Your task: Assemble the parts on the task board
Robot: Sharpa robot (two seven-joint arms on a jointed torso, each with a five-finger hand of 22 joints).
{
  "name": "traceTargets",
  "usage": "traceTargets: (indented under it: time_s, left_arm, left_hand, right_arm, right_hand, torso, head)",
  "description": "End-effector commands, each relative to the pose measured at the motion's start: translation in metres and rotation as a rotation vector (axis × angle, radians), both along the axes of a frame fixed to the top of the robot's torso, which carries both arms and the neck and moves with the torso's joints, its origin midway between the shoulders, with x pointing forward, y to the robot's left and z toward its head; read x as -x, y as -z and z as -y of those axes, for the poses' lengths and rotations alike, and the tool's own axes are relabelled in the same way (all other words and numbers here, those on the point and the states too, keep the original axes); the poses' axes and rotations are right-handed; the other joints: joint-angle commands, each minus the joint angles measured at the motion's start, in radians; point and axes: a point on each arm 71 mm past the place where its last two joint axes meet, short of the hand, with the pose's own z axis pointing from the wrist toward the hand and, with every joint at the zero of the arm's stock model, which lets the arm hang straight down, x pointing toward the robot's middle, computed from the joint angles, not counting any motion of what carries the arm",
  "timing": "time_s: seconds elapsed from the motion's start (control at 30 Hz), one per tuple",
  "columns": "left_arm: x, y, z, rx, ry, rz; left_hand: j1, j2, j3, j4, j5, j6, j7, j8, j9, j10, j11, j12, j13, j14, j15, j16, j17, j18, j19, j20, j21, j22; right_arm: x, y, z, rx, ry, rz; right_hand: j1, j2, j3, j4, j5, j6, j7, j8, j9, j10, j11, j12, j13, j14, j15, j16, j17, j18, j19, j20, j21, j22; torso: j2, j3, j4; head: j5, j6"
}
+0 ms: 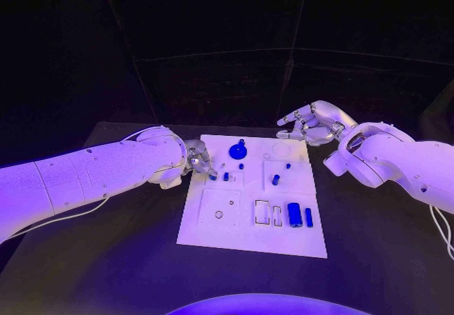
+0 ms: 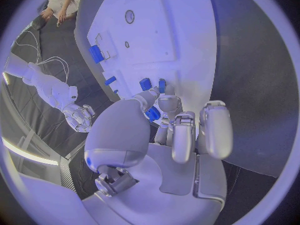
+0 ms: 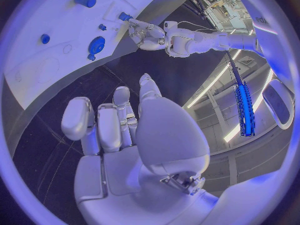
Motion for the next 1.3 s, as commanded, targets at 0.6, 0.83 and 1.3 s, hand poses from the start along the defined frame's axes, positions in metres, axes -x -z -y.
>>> traceTargets:
  time_s: [0.6,0.83,1.3]
  left_arm:
    - [-0.0007,0.0032,0.0034,-0.019,0.009,-0.029]
    - [-0.0023,0.0039,0.0071,-0.02,0.011,-0.034]
    - [-0.0055,0.0053,0.0066,-0.035,0.006,-0.045]
  left_hand:
    - [-0.059,-0.01,0.131,-0.091,0.001,0.018,-0.011,0.015,0.006,0.017,-0.004,0.014,0.009,0.106,-0.003,0.003,0.263,-0.01,0.014,-0.005,0.005,0.013]
    - [-0.115,-0.04,0.091,-0.06,0.0,0.04,-0.021,0.023,0.006,0.018,-0.011,0.016,0.008,0.106,-0.01,0.003,0.263,-0.011,0.016,-0.011,0.006,0.016]
    - [-0.14,-0.058,0.051,-0.043,0.0,0.054,-0.026,0.029,0.006,0.019,-0.017,0.021,0.011,0.106,-0.016,0.003,0.263,-0.012,0.018,-0.016,0.009,0.021]
  right_arm:
    - [0.0006,-0.0017,-0.0024,-0.007,-0.014,0.004]
    - [0.0012,-0.0019,-0.0035,-0.008,-0.017,0.004]
    - [0.0021,-0.0023,-0.0037,-0.009,-0.019,0.006]
  right_hand:
    - [0.002,0.012,-0.008,-0.002,0.0,-0.003,-0.002,0.005,0.001,-0.005,-0.001,-0.001,-0.002,0.02,-0.005,-0.008,-0.002,0.008,-0.007,0.003,-0.006,-0.002]
    - [0.002,0.012,-0.008,-0.002,0.0,-0.003,-0.002,0.005,0.001,-0.005,-0.001,-0.001,-0.002,0.02,-0.005,-0.008,-0.002,0.008,-0.007,0.003,-0.006,-0.002]
    - [0.002,0.013,-0.009,-0.002,-0.001,-0.003,-0.002,0.005,0.001,-0.008,-0.001,-0.006,-0.008,0.02,-0.005,-0.009,-0.003,0.009,-0.008,0.003,-0.008,-0.004]
  torso:
    - [0.0,0.0,0.0002]
    - [0.0,0.0006,-0.001]
    - [0.0,-0.0006,0.0011]
  head:
    - [-0.001,-0.003]
    - [-0.004,-0.005]
    - [-0.01,-0.006]
